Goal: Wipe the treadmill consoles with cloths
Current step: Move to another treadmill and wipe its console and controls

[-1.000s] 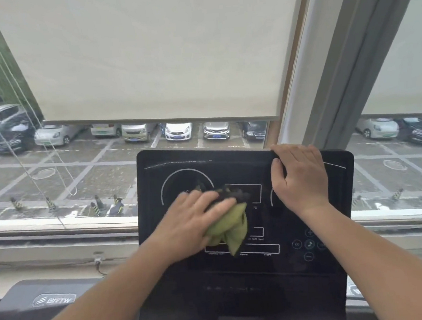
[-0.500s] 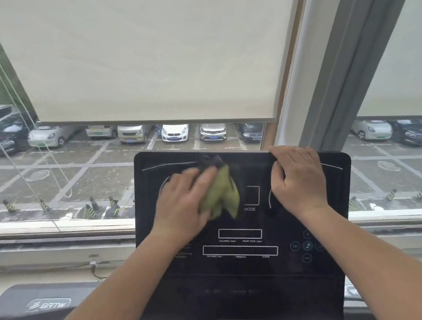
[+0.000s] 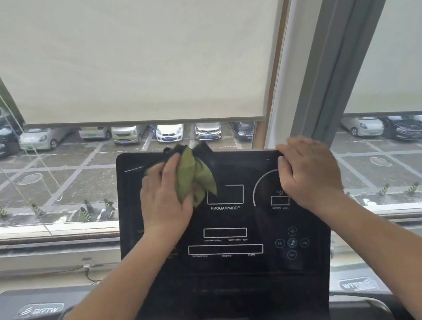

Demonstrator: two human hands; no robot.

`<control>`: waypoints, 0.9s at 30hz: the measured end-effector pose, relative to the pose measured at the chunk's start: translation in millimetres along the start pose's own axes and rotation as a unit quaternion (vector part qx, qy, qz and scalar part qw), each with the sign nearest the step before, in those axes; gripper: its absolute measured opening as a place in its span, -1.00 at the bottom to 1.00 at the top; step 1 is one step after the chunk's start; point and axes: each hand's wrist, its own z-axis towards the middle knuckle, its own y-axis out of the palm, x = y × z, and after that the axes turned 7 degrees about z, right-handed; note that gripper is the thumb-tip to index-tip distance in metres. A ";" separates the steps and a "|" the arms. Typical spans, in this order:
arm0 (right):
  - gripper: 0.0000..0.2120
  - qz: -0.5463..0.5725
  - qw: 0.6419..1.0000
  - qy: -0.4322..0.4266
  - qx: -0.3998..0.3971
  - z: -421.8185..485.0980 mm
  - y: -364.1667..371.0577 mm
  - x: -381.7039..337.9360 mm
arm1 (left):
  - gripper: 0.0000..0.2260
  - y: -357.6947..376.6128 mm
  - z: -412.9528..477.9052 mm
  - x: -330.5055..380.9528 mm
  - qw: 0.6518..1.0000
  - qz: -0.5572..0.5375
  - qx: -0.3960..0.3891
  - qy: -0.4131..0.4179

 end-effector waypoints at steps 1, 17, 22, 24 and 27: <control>-0.56 -0.036 0.999 0.027 -0.001 -0.7 0.5 3.7 | -0.27 3.6 -2.5 12.2 0.998 -0.026 0.016 -0.060; -0.58 0.131 0.990 -0.009 0.056 -4.7 1.5 37.1 | -0.35 41.8 -32.4 98.5 0.977 -0.076 0.042 -0.196; -0.59 0.146 0.988 -0.030 0.025 -5.6 -4.7 48.0 | -0.17 33.6 -42.4 90.6 0.937 0.106 -0.133 0.306; -0.58 0.147 0.989 -0.033 0.015 -5.2 -7.2 48.6 | -0.15 23.0 -13.4 81.1 0.925 0.166 -0.118 0.319; -0.57 0.154 0.988 -0.029 0.007 -5.8 -10.6 49.5 | -0.24 26.8 -0.7 99.2 0.997 0.042 -0.052 0.032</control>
